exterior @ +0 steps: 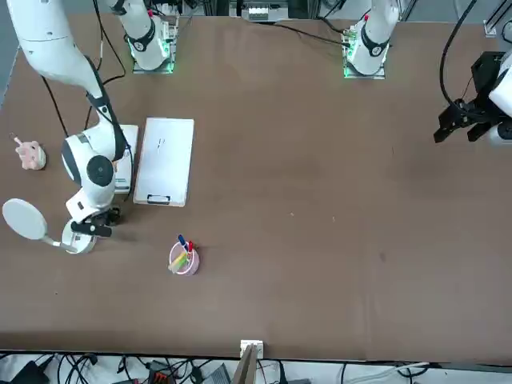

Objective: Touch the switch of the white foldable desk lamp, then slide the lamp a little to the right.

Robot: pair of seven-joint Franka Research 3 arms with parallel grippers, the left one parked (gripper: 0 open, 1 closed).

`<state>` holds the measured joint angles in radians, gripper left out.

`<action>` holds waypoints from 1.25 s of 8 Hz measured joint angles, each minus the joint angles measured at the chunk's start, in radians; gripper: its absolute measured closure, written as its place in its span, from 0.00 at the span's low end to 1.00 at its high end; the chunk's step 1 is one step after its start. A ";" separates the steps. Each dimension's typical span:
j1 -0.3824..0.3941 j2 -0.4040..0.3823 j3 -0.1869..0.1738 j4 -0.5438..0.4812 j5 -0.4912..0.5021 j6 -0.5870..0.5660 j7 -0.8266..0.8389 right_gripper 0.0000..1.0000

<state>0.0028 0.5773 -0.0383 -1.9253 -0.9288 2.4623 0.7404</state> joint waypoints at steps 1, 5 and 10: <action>-0.004 0.012 0.000 0.012 0.000 0.005 0.001 0.00; -0.011 0.045 0.000 0.056 0.000 0.017 0.001 0.00; -0.028 0.052 0.000 0.057 0.002 0.077 0.001 0.00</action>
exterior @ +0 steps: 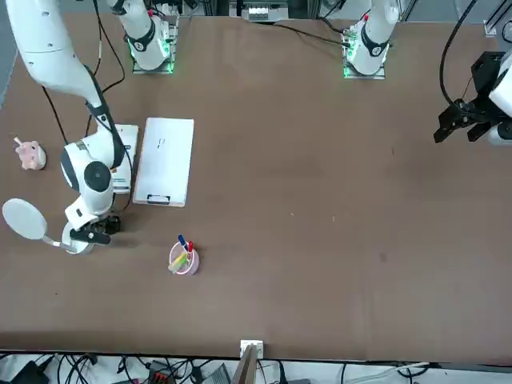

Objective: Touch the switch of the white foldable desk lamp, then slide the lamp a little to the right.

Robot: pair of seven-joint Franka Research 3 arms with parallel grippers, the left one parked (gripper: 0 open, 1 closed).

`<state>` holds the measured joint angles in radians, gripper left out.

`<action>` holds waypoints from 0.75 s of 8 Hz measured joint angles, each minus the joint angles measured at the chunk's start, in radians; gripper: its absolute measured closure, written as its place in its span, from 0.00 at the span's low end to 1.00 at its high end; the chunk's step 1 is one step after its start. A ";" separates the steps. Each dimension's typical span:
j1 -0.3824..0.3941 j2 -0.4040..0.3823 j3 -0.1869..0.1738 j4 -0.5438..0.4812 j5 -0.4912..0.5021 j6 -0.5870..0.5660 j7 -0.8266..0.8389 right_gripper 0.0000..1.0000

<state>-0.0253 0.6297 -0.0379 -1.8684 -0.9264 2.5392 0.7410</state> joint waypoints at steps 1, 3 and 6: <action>-0.007 0.002 0.000 0.000 0.000 0.017 0.000 0.00; -0.016 0.003 0.000 0.000 0.007 0.044 0.000 0.00; -0.017 0.007 0.002 0.000 0.020 0.065 0.000 0.00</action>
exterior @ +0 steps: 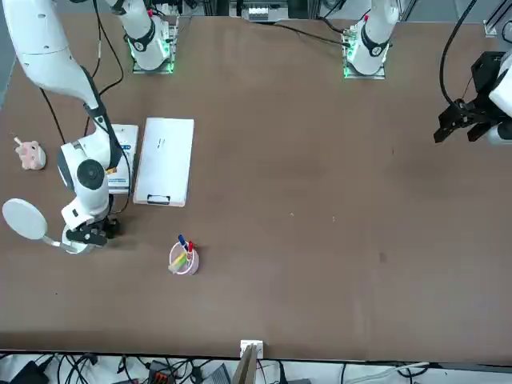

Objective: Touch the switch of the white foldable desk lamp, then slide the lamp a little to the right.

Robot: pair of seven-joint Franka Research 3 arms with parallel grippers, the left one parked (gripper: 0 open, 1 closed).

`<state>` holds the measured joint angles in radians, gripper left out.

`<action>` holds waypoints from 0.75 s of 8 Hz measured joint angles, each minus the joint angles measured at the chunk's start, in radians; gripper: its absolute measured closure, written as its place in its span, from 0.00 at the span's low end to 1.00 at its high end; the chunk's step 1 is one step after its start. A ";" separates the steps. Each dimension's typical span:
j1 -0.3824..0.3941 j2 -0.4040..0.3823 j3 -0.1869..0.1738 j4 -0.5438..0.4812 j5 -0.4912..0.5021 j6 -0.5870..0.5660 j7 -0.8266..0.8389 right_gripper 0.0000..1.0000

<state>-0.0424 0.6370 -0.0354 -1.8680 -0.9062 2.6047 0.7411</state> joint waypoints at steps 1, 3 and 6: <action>0.000 0.000 0.000 0.000 0.000 0.001 0.000 0.00; 0.000 0.000 0.000 0.000 0.000 0.001 0.000 0.00; 0.000 0.000 0.001 0.000 0.000 0.001 0.000 0.00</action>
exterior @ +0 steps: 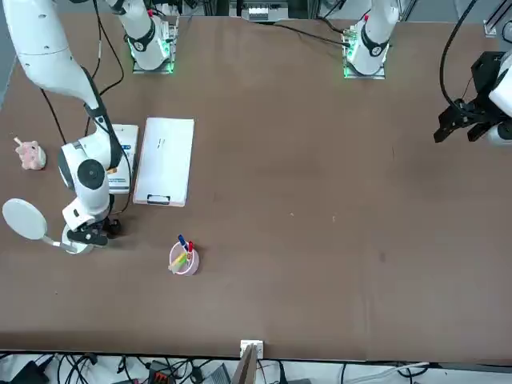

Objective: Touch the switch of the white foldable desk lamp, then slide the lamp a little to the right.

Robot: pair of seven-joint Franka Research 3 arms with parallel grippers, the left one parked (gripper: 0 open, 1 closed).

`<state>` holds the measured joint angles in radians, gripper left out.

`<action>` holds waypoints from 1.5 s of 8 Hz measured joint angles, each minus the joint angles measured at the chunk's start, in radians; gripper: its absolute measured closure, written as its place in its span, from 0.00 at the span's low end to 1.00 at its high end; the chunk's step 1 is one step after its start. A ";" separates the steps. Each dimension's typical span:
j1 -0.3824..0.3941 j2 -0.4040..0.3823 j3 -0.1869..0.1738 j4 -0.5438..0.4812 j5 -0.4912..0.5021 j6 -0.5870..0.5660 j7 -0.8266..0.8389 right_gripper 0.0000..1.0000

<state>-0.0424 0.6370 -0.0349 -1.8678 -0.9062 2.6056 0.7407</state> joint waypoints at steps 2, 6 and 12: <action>0.002 -0.001 0.006 0.005 0.000 -0.028 0.000 0.00; 0.056 -0.034 0.031 0.051 0.001 -0.303 -0.069 0.00; 0.074 -0.056 0.107 0.203 0.083 -0.608 -0.507 0.00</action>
<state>0.0316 0.5807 0.0724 -1.6650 -0.8232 1.9975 0.2337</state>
